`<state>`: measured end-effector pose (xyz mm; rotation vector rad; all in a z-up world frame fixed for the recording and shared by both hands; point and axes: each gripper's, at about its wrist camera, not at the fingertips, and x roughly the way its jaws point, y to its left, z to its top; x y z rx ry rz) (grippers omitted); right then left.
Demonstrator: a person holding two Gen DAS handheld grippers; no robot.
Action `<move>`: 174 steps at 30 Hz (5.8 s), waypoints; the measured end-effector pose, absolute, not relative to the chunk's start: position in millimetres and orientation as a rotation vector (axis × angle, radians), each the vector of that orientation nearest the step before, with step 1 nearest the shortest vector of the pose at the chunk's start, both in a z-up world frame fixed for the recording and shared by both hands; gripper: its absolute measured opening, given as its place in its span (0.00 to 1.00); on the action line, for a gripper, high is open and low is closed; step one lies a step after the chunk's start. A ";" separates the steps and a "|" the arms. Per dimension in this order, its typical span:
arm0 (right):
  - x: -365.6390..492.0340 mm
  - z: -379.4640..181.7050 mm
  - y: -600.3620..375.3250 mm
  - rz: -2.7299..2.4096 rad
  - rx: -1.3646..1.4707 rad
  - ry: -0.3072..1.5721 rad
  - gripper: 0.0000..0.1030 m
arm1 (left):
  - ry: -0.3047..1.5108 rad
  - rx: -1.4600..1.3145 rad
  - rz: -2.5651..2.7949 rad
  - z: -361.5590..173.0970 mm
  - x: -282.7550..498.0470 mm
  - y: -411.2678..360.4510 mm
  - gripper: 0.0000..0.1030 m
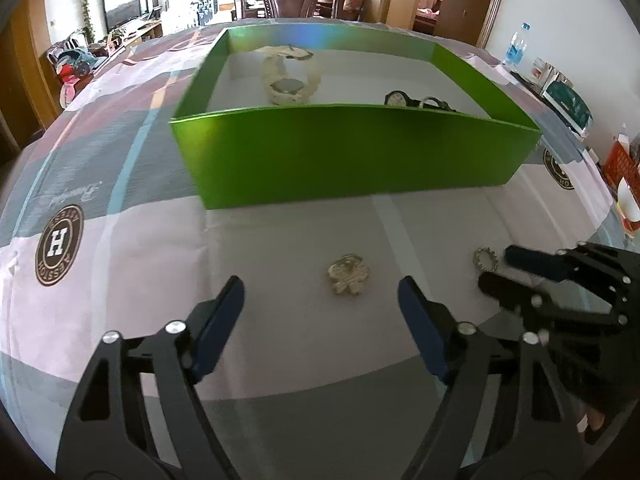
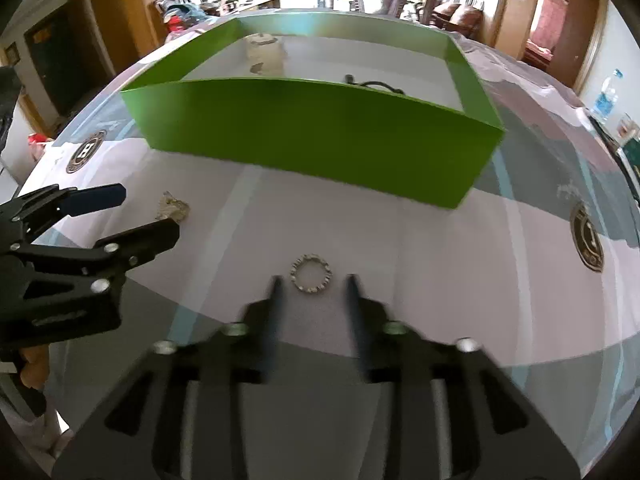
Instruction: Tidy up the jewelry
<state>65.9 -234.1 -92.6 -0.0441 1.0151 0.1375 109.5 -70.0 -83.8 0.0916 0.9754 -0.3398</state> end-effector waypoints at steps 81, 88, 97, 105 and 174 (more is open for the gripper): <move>60.7 -96.5 -233.3 -0.019 0.069 0.967 0.46 | 0.932 0.092 -0.341 -87.4 91.7 -48.9 0.37; 62.3 -98.8 -229.8 -0.023 0.035 0.944 0.43 | 0.923 0.116 -0.306 -88.4 93.4 -55.9 0.39; 64.5 -97.1 -228.0 0.007 0.031 0.932 0.20 | 0.923 0.106 -0.290 -86.8 96.4 -53.7 0.20; 60.7 -87.2 -230.6 0.012 0.029 0.912 0.20 | 0.906 0.100 -0.290 -78.8 93.8 -50.1 0.20; -6.6 1.8 -236.1 -0.165 0.019 0.525 0.97 | 0.527 0.084 -0.153 23.1 24.9 -50.8 0.96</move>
